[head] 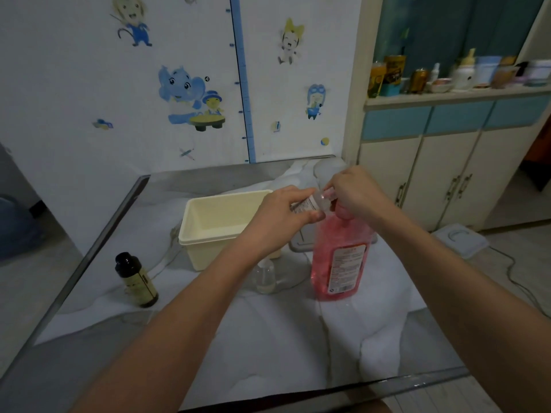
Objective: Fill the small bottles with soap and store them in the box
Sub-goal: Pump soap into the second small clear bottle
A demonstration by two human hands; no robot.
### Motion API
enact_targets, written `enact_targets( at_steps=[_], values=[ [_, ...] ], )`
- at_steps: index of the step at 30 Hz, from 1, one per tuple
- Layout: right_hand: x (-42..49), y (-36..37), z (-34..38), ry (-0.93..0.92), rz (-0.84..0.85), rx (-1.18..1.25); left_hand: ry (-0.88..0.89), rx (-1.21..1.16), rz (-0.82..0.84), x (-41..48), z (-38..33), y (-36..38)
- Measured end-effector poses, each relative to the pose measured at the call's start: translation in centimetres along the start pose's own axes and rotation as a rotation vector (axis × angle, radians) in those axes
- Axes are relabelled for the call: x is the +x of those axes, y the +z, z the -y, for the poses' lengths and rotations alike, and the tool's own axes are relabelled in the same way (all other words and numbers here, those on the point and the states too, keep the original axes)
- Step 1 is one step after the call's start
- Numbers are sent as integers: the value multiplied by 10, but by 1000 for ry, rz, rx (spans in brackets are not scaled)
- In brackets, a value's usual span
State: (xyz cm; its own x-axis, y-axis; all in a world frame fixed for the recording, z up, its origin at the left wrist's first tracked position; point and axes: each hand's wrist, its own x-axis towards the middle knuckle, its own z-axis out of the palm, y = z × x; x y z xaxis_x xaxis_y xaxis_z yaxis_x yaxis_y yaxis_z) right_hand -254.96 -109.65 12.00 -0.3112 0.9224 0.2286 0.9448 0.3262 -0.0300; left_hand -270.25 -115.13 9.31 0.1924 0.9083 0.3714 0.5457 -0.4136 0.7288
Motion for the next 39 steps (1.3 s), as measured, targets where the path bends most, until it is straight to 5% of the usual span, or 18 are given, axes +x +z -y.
enact_targets(
  at_steps=[7, 17, 24, 31, 35, 39],
  values=[
    [-1, -6, -2, -126, -67, -59, 7, -12, -19, 2, -2, -2],
    [-4, 0, 2, 47, 48, -4, 2, -34, -22, -1, 1, 2],
    [-2, -12, 2, -18, 19, 74, 12, -105, -54, 0, 0, 1],
    [3, -7, -2, 168, 2, 650, -133, -191, -79, -7, 13, 2],
    [3, -6, -2, 89, 46, 550, -168, -236, -76, -11, 16, -4],
    [3, -9, 0, 192, 20, 700, -176, -236, -98, -14, 15, -9]
  ],
)
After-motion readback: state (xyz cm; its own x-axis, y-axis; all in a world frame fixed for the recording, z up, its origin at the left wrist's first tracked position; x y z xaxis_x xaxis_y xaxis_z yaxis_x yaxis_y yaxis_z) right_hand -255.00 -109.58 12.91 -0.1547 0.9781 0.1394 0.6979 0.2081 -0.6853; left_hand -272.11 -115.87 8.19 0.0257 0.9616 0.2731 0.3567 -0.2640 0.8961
